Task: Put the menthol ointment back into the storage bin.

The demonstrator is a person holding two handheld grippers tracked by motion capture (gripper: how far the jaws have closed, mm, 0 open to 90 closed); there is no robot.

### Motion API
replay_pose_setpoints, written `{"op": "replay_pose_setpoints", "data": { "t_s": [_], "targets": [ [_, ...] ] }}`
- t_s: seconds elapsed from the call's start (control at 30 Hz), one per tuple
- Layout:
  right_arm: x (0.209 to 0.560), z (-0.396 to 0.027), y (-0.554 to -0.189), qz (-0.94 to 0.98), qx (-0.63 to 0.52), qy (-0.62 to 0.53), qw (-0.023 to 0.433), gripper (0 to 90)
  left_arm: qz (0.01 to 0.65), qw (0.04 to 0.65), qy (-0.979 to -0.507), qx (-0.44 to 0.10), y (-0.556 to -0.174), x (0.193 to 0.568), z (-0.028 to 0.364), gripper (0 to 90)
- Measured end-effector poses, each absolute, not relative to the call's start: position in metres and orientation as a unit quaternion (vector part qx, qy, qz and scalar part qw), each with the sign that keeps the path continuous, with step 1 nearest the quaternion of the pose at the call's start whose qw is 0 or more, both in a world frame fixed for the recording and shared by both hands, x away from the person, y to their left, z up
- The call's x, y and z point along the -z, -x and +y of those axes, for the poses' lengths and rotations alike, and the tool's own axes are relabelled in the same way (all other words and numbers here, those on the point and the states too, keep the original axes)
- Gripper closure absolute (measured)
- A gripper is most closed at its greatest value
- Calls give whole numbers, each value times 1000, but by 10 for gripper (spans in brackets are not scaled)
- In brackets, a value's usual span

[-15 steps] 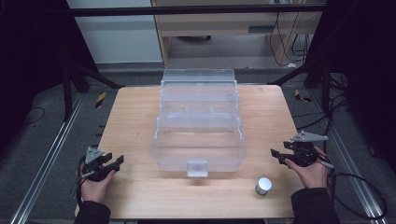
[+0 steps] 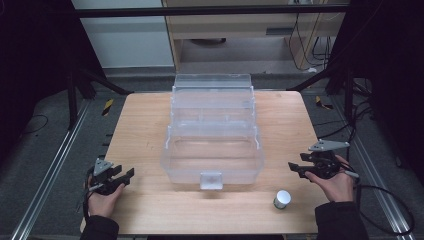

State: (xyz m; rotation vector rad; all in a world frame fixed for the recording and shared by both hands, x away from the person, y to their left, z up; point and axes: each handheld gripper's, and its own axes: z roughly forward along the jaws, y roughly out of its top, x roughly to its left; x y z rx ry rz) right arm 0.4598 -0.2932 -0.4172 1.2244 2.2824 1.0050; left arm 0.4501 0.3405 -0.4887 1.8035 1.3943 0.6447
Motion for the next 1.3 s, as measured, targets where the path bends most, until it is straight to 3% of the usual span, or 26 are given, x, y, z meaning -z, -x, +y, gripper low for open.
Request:
{"op": "replay_pose_setpoints", "data": {
  "t_s": [0.8,1.3],
  "targets": [
    [368,-264,-444,892,-294,-325,113,329,542,374,-709,-253,-449,489,337,430],
    [376,-235,-440,940,-220,-252,72,323,541,372,-712,-250,-449,489,337,432]
  ]
}}
